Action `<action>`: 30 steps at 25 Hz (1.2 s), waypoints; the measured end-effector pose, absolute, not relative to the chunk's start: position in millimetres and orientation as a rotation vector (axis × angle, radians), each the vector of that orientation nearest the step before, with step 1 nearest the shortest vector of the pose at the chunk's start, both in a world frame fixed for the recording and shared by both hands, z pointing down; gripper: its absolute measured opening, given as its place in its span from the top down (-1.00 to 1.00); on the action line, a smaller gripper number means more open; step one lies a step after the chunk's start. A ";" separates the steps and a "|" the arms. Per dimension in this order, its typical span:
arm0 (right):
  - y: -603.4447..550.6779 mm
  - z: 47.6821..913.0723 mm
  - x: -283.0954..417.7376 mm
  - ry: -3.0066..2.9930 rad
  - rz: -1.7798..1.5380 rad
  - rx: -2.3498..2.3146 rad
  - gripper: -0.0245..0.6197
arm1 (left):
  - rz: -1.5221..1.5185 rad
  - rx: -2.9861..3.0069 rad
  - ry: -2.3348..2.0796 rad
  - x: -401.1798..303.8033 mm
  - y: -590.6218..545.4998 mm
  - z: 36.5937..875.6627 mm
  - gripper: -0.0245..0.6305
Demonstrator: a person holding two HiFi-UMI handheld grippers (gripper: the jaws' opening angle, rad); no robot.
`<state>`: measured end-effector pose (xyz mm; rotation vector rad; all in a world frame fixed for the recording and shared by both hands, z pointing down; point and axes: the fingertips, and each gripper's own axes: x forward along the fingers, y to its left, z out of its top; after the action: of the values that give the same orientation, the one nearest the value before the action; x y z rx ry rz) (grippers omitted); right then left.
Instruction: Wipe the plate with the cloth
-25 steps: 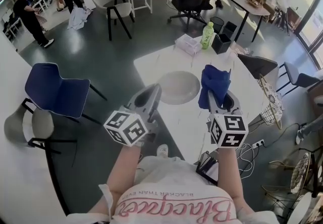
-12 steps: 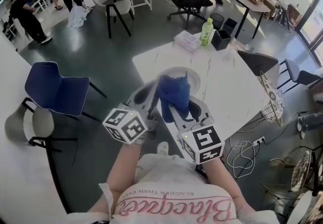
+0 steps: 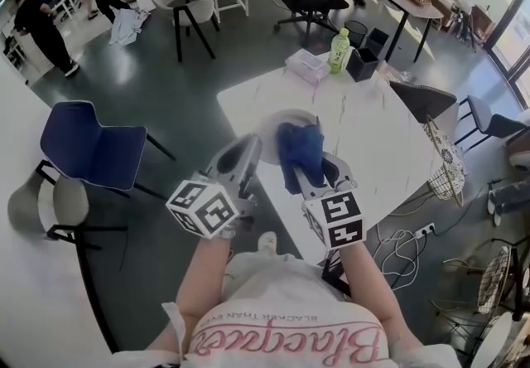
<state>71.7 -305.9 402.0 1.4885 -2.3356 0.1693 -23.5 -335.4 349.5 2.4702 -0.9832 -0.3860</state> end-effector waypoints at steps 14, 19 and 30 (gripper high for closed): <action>-304.1 400.1 168.0 -2.155 0.211 1.719 0.53 | -0.300 2.980 -1.020 -10.3 -325.6 329.5 0.87; -298.3 378.6 176.5 -2.231 0.208 1.706 0.53 | -0.120 3.314 -1.059 1.9 -314.7 324.2 0.87; -288.9 291.1 140.8 -2.378 -0.218 1.272 0.53 | 0.330 3.907 -0.828 43.4 -287.4 336.7 0.87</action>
<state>140.8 -288.9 291.1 1.2721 -2.3782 -0.2183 43.4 -287.4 336.7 3.9069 -0.8282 0.3295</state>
